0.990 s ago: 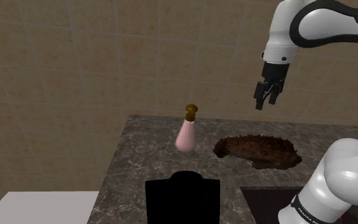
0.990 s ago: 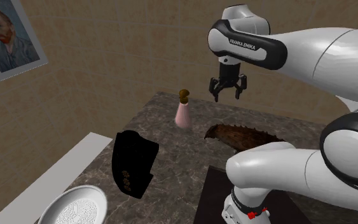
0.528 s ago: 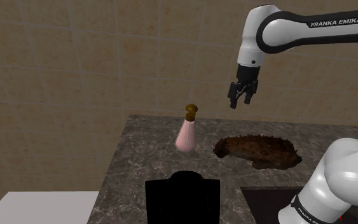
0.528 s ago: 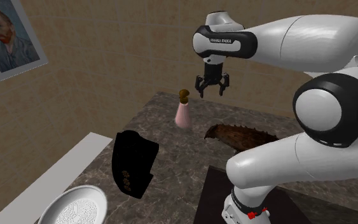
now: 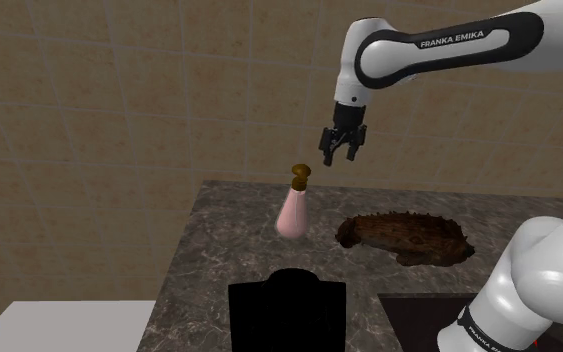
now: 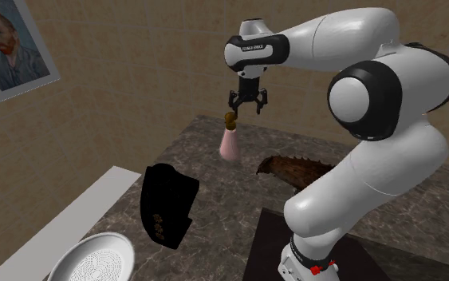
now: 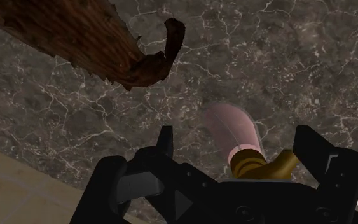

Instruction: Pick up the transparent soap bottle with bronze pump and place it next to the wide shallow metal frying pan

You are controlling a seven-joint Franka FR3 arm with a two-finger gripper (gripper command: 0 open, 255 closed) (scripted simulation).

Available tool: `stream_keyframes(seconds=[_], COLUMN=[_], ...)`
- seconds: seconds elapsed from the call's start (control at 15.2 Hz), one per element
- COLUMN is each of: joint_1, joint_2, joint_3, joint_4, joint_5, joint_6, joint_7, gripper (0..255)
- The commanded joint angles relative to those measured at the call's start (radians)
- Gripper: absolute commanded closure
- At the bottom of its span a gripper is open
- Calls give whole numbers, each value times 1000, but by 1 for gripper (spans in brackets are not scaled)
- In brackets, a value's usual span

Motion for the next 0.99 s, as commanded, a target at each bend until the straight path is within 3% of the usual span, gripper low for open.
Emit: stream_keyframes(seconds=[0.0,0.4,0.92], joint_1=[4,17,18], joint_2=[75,284,306], joint_3=[5,21,22], joint_4=[49,240,163], joint_5=[4,11,11], joint_6=[37,85,183], joint_7=[8,31,31], gripper=[0,0,0])
